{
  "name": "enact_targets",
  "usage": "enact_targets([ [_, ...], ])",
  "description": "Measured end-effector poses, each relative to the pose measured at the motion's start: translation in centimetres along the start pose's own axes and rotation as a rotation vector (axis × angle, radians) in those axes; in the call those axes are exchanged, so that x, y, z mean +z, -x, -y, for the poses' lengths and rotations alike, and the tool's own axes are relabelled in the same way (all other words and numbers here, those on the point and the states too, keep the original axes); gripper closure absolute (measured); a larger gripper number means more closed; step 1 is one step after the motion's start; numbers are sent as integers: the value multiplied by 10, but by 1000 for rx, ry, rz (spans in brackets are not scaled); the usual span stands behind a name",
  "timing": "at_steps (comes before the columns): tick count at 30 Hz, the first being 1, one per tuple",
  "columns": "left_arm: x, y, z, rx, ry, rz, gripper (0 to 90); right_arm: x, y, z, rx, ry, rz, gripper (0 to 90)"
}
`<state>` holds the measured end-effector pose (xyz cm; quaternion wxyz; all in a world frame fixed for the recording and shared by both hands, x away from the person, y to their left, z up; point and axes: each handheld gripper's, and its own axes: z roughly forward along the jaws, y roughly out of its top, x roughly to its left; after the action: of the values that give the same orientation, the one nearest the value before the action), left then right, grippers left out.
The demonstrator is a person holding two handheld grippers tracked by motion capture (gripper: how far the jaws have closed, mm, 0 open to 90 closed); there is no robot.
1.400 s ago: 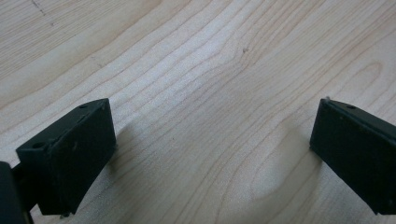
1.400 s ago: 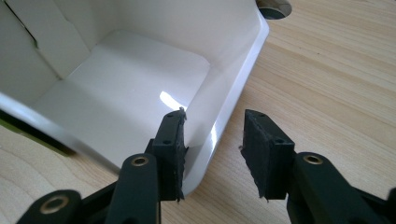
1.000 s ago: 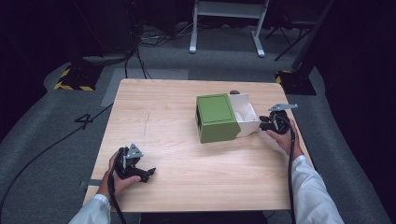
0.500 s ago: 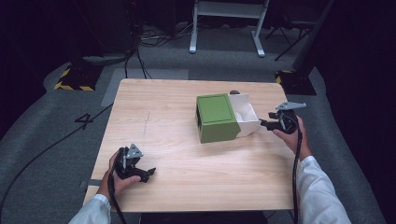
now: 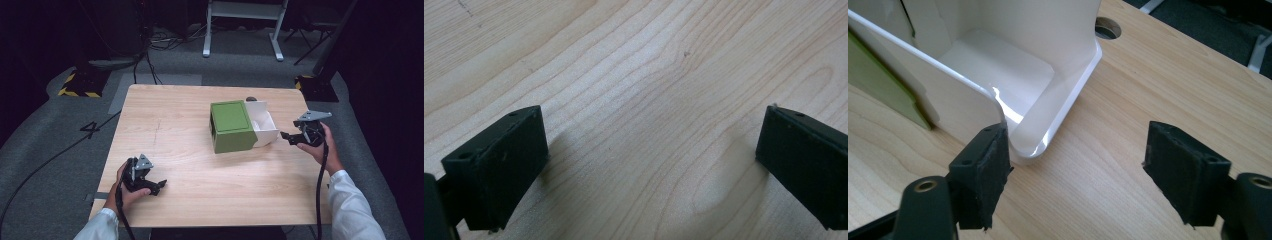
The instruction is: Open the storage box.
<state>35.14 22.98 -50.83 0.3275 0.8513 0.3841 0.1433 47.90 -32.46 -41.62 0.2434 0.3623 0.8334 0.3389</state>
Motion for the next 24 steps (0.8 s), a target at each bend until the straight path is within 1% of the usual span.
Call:
enact_targets([
  [9, 0, 0, 0, 0, 0, 0, 5, -9, -4, 7, -6, -8, -11, 232],
  [11, 0, 0, 0, -1, 1, -2, 6, -14, -7, 12, -8, -8, -7, 230],
  [12, 0, 0, 0, 0, 0, -2, 6, -15, -8, 15, -7, -7, -12, 230],
  [15, 0, 0, 0, 2, 2, -4, 6, -17, -12, 21, -10, -21, -11, 223],
  [17, 0, 0, 0, 2, 1, -2, 5, -19, -14, 26, -9, -24, -20, 221],
  [23, 0, 1, 1, 1, 1, 0, 5, -22, -25, 38, -38, -42, -34, 218],
  [24, 0, 1, 1, 1, 1, 0, 6, -22, -25, 38, -38, -42, -34, 218],
])
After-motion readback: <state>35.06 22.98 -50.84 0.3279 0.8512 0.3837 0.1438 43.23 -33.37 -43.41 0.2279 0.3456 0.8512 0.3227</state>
